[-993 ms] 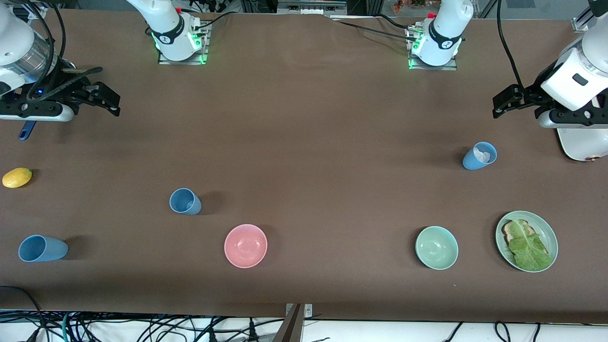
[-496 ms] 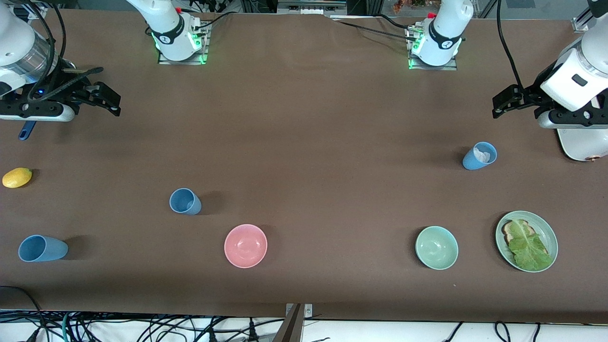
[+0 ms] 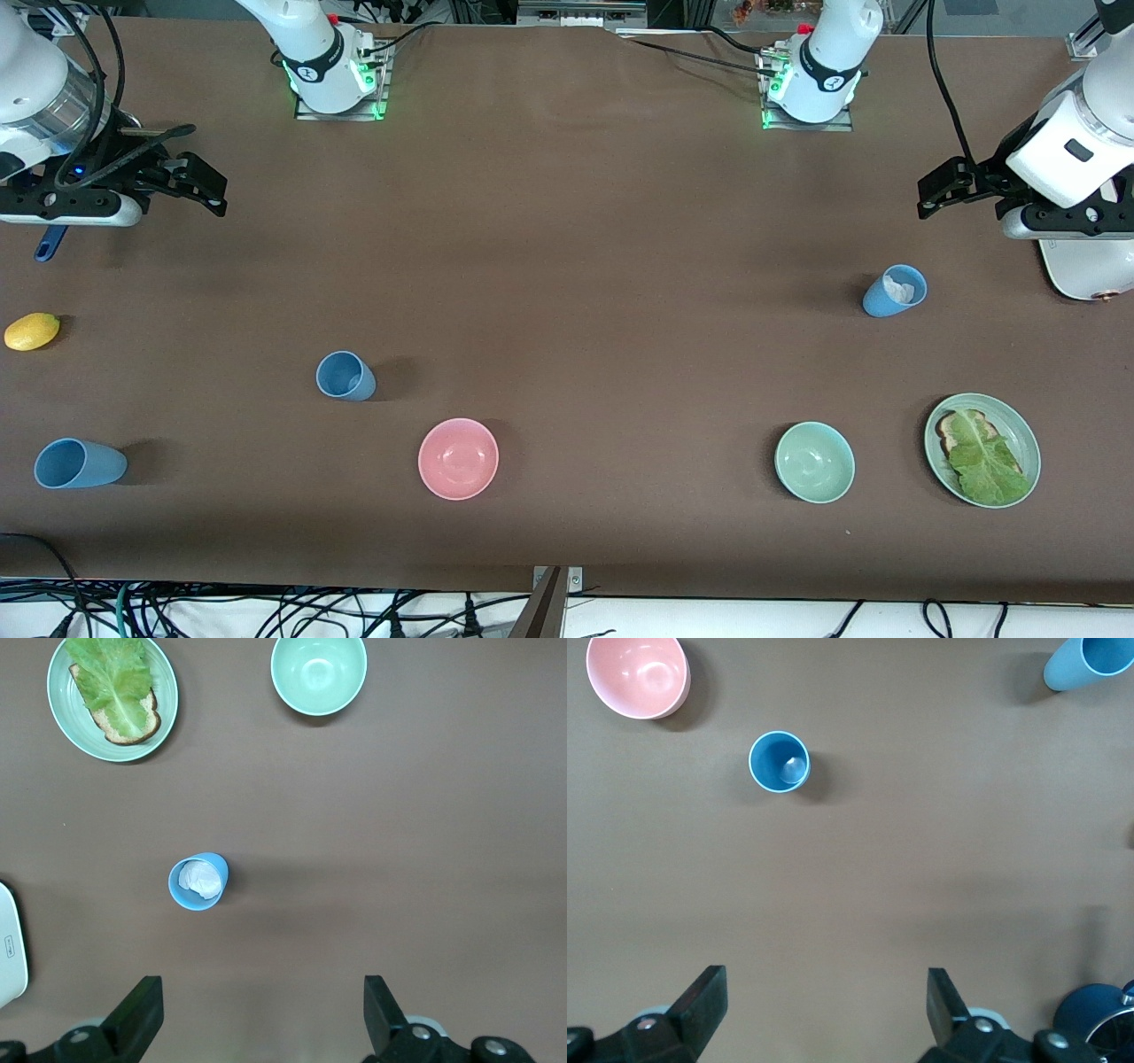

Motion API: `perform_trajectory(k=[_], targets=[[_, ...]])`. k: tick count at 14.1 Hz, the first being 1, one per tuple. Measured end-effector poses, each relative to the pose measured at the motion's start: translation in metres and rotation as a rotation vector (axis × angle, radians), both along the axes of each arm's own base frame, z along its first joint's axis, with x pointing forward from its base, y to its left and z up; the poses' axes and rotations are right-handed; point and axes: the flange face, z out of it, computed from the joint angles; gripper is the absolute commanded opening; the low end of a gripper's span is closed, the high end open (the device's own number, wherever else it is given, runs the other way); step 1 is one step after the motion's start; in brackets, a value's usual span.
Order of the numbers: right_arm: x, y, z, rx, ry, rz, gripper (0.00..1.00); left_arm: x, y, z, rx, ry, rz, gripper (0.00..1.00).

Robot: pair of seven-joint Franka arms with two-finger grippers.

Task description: Stack blue cups with both arms

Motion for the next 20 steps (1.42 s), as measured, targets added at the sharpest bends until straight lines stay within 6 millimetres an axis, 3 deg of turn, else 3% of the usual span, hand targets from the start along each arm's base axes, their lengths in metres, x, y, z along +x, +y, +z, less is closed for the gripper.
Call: perform_trajectory(k=[20], targets=[[0.0,0.0,-0.001,0.0,0.002,0.0,1.0,0.002,0.011,-0.011,0.003,0.043,0.02,1.0]])
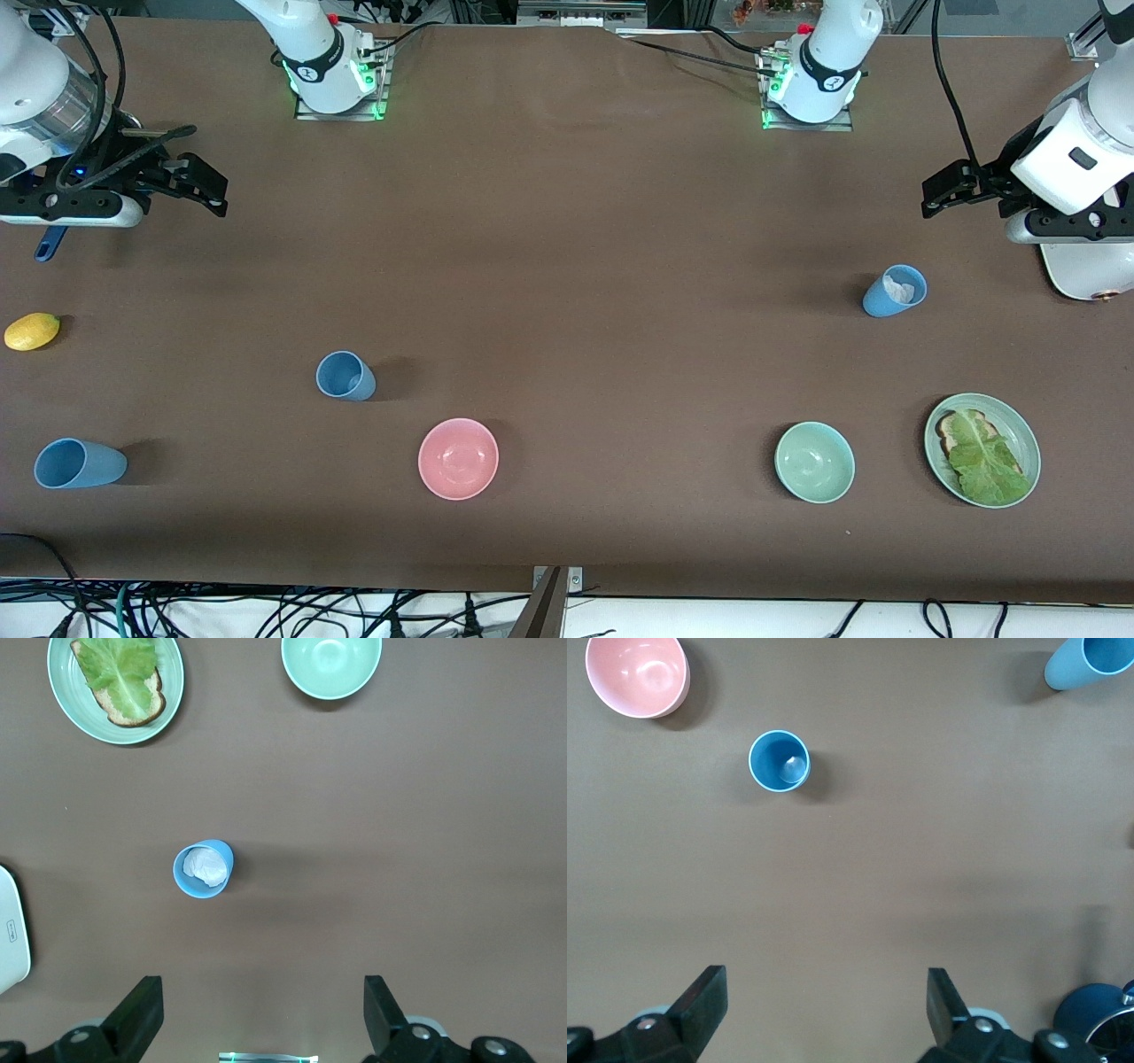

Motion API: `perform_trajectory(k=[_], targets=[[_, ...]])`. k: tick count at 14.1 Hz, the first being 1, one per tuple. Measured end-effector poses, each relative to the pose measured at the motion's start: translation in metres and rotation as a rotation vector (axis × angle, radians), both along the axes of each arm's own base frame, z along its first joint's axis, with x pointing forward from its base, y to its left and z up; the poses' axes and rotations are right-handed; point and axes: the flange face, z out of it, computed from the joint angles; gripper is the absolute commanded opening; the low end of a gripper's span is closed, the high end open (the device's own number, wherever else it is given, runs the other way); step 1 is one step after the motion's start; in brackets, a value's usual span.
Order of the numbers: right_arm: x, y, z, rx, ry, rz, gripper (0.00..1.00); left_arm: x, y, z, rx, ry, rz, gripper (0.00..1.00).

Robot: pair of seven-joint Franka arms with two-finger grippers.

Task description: Stack blue cups with both arms

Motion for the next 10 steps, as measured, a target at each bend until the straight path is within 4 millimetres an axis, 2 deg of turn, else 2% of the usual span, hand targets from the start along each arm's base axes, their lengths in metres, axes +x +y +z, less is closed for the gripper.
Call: perform_trajectory(k=[3,4,8,10], targets=[[0.0,0.0,0.0,0.0,0.0,0.0,1.0,0.008,0.004,-0.017,0.004,0.032,0.007,1.0],[0.0,0.0,0.0,0.0,0.0,0.0,1.0,0.011,0.012,-0.024,0.007,0.045,0.021,1.0],[0.0,0.0,0.0,0.0,0.001,0.001,1.0,0.021,0.076,-0.048,-0.018,0.087,0.004,1.0],[0.0,0.0,0.0,0.0,0.001,0.001,1.0,0.025,0.107,-0.067,-0.033,0.112,-0.014,1.0]])
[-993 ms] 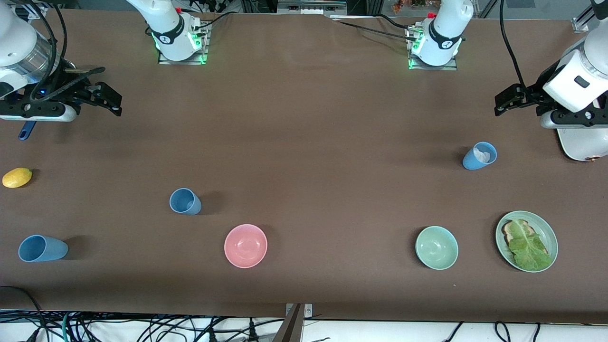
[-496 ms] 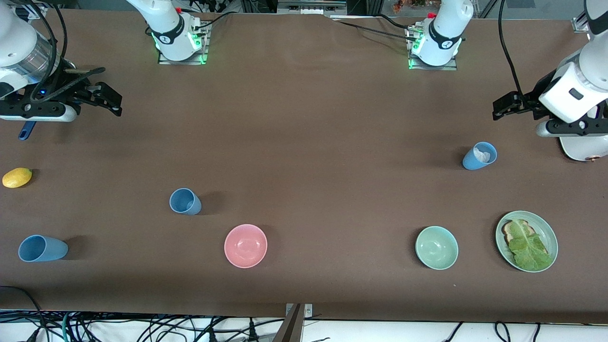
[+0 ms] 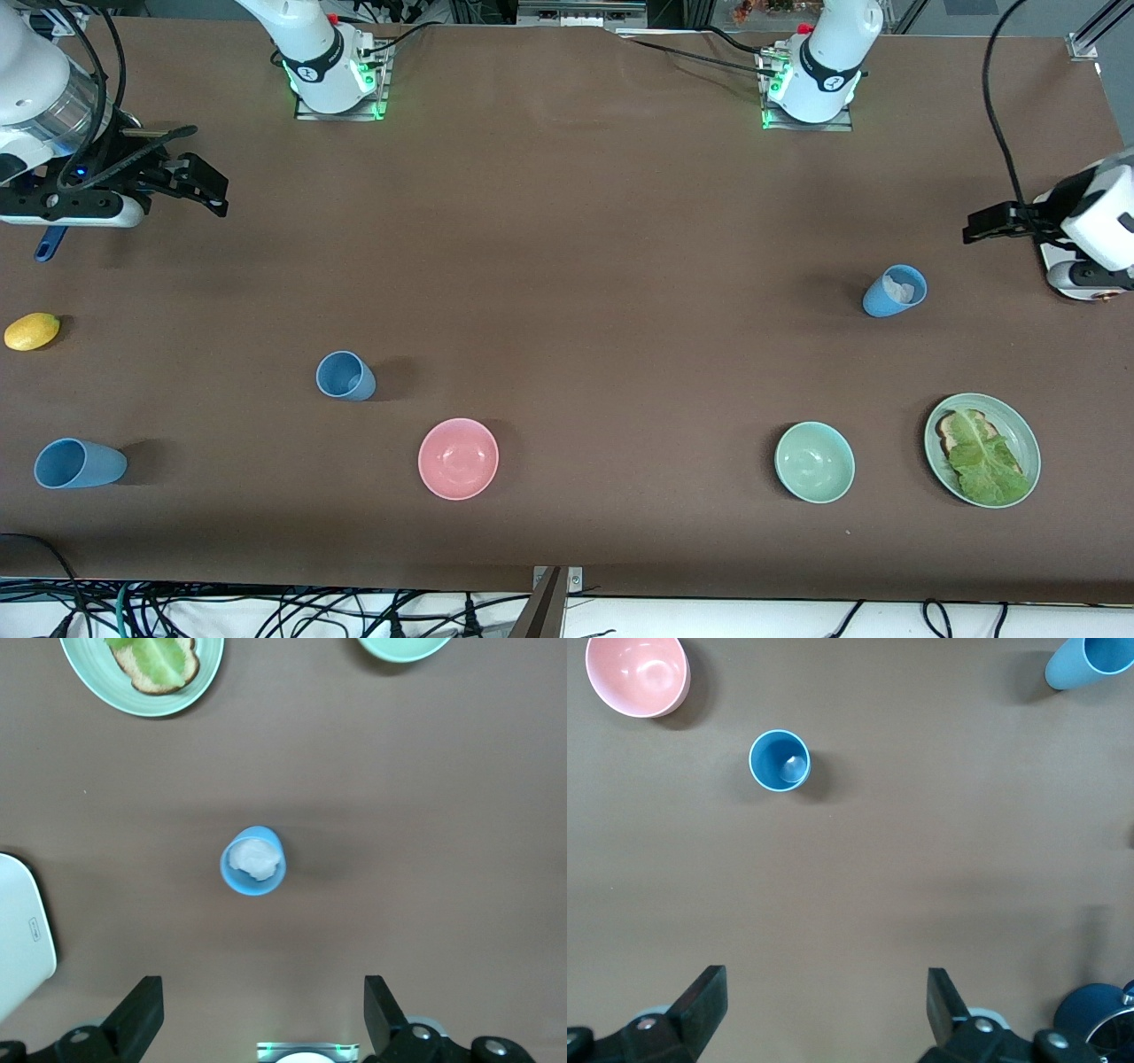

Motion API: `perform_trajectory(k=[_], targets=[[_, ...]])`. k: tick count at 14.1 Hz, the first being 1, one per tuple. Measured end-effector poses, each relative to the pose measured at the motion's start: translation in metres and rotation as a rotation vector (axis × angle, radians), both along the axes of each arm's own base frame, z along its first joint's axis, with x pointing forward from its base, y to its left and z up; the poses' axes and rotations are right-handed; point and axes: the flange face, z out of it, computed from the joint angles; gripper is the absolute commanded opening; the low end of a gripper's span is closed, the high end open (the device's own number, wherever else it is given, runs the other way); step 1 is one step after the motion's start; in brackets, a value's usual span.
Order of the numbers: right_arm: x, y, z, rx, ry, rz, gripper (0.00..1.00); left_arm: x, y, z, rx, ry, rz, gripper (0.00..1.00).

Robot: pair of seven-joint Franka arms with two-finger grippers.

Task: Stack blue cups with both arms
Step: 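Reach the left gripper down and grasp the blue cup near the green bowl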

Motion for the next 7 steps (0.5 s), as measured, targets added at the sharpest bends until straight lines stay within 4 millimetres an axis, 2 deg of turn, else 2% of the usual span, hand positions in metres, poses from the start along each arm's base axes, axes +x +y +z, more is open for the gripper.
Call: perform_trajectory(k=[2,5,7], targets=[[0.0,0.0,0.0,0.0,0.0,0.0,1.0,0.01,0.022,-0.031,0.03,0.029,-0.005,1.0],[0.0,0.0,-0.001,0.0,0.002,0.0,1.0,0.027,0.028,-0.09,0.046,0.049,-0.053,1.0],[0.0,0.0,-0.002,0.0,0.005,0.0,1.0,0.029,0.034,-0.126,0.035,0.042,-0.094,1.0]])
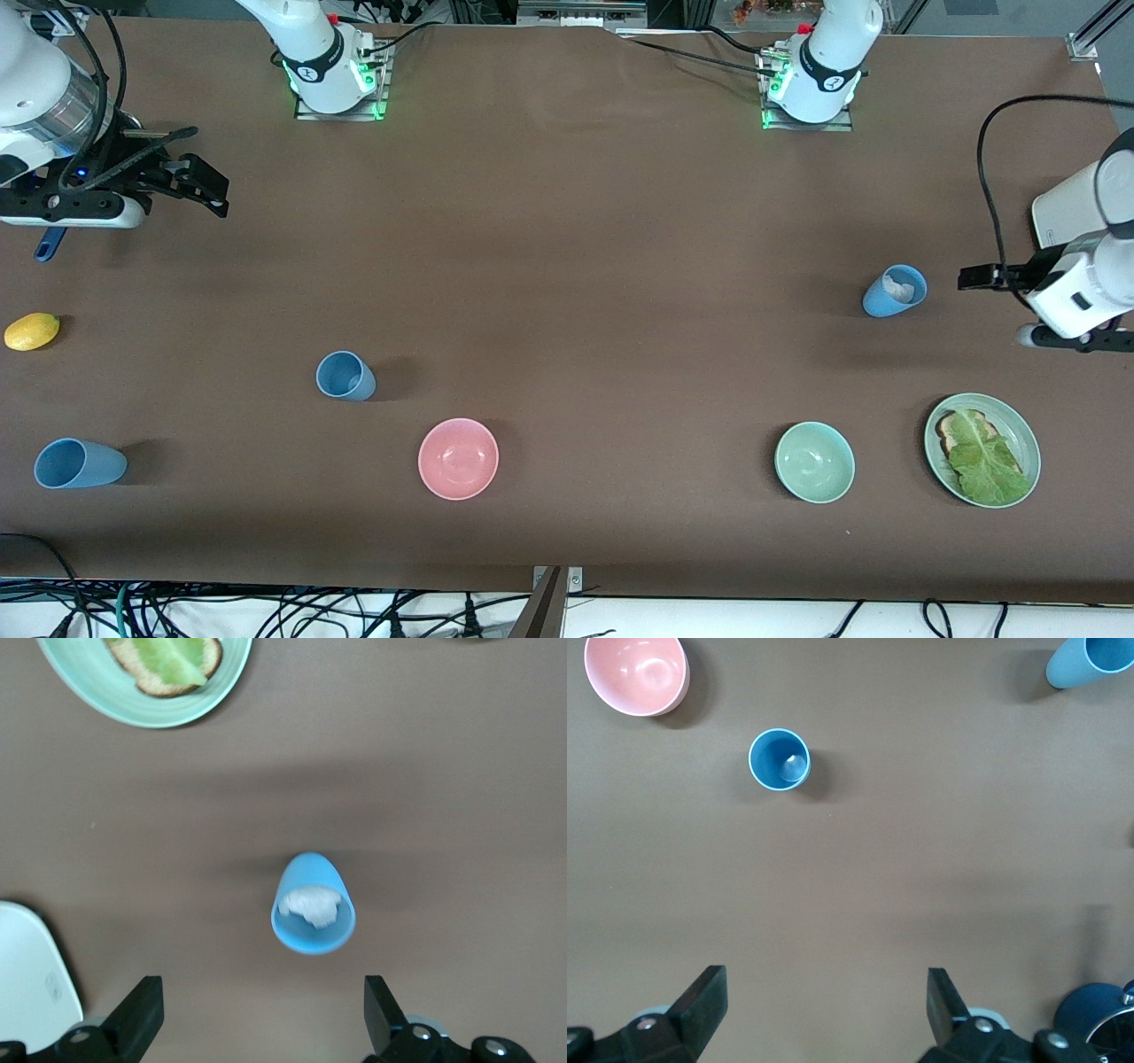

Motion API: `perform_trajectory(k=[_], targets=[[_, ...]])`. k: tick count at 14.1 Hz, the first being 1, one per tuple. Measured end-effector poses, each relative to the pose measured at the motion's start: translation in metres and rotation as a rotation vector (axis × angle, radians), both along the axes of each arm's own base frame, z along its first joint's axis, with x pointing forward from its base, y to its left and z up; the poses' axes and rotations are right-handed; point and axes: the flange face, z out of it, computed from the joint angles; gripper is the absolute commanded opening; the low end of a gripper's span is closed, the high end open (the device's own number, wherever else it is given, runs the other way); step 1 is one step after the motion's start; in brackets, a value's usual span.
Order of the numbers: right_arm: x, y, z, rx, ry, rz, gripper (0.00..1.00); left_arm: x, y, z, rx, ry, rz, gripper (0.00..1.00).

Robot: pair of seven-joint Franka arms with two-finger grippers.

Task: Stack blue cups with both arms
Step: 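Reach the left gripper down and grasp the blue cup near the green bowl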

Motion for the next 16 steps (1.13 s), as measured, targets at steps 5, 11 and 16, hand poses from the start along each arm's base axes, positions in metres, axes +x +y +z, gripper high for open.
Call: perform_trajectory(k=[5,11,16], targets=[[0.001,0.0,-0.002,0.0,0.004,0.0,1.0,-0.036,0.016,-0.103,-0.027,-0.02,-0.034,1.0],[0.001,0.0,-0.003,0.0,0.005,0.0,1.0,-0.065,0.005,-0.15,-0.042,-0.019,-0.063,0.91],[0.001,0.0,-0.003,0.0,0.006,0.0,1.0,-0.067,0.004,-0.153,-0.045,-0.015,-0.068,0.0]])
